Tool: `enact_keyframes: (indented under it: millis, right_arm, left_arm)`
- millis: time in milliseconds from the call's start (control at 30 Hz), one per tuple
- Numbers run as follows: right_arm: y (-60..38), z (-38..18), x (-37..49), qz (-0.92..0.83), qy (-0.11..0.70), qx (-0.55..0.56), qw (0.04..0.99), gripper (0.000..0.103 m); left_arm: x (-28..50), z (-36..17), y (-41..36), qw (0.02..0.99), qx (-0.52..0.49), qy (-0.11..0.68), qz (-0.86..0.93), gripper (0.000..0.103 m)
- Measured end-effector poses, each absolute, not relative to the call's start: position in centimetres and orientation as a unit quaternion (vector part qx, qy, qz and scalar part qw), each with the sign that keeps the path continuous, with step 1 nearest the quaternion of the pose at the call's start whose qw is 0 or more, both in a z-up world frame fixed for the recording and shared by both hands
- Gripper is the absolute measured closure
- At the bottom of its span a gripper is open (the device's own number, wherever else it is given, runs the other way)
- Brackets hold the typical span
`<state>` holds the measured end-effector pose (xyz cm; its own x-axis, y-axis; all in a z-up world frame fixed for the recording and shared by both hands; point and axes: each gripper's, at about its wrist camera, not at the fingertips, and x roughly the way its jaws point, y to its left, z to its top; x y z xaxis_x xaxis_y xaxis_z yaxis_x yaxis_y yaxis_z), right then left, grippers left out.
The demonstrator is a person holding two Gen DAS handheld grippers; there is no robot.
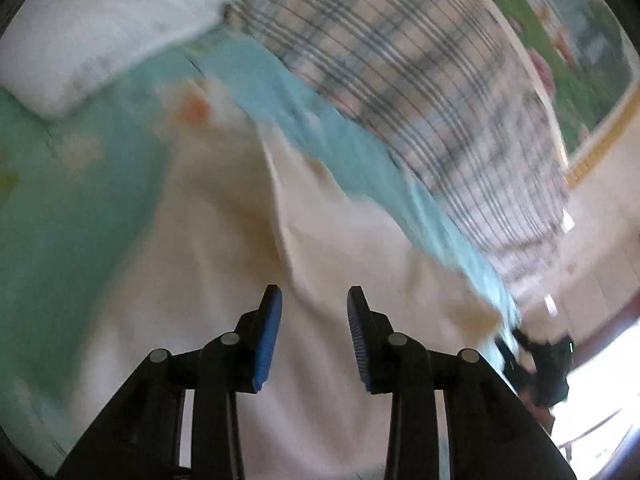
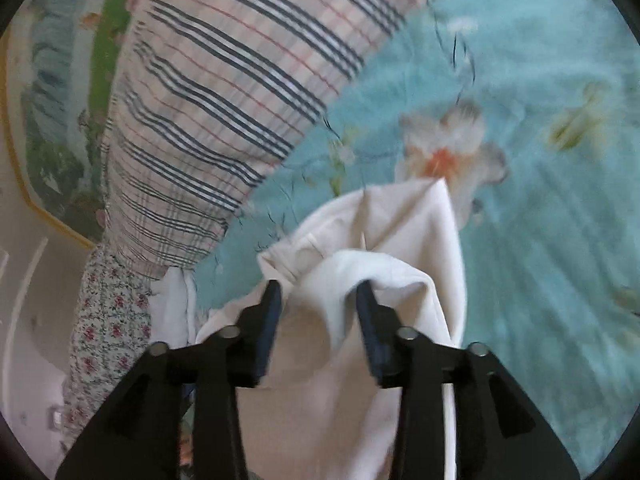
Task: Fold large clothes
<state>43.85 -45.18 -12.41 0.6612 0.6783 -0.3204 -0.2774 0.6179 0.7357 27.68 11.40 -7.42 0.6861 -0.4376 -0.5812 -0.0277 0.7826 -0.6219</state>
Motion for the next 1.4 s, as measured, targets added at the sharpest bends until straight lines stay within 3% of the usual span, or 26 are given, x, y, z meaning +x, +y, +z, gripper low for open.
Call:
enact_keyframes:
  millis: [100,233,333,567,700,800,867,933,1167,1400]
  right_arm:
    - [-41.4,-12.2,41.1,0.338,0.311,0.259,0.849,0.058]
    - [-33.5,-14.1,40.0,0.354,0.384,0.062,0.851,0.058]
    - [-32.6,-14.6,42.9,0.315,0.388,0.029,0.866,0.058]
    - [-37.5,-12.0,50.0,0.215,0.333,0.138,0.908,0.058]
    - [-39.1,-13.5,51.4,0.190,0.351,0.195,0.896,0.059]
    - [-39.3,-13.2,49.5,0.193,0.345,0.204,0.896,0.059]
    - [-39.7,-12.4,47.4,0.212,0.333,0.218,0.893,0.059]
    - [-39.8,-11.8,45.4,0.226,0.322,0.223,0.892,0.059]
    - [-37.7,-12.7,38.3,0.279,0.320,0.229,0.876,0.059]
    - [-35.5,-17.3,35.1,0.275,0.364,0.208,0.865,0.059]
  left_arm:
    - [27.5,-8.6,6.8,0.847,-0.274,0.422,-0.171,0.070]
    - [29.9,-9.5,2.5,0.849,-0.208,0.449,-0.187,0.067]
    - [33.2,-9.4,3.1,0.853,-0.210,0.444,-0.178,0.068]
    - [38.9,-7.9,9.9,0.886,-0.244,0.387,-0.073,0.066]
    - [38.9,-9.2,14.2,0.879,-0.289,0.378,-0.041,0.067]
    - [36.5,-8.5,15.5,0.879,-0.307,0.365,-0.029,0.063]
    - [34.3,-7.4,15.5,0.886,-0.303,0.351,-0.022,0.049]
    - [31.4,-6.2,15.5,0.889,-0.310,0.336,-0.029,0.044]
    - [23.0,-6.6,11.5,0.874,-0.326,0.352,-0.081,0.039]
    - [16.7,-10.9,8.7,0.840,-0.340,0.410,-0.099,0.039]
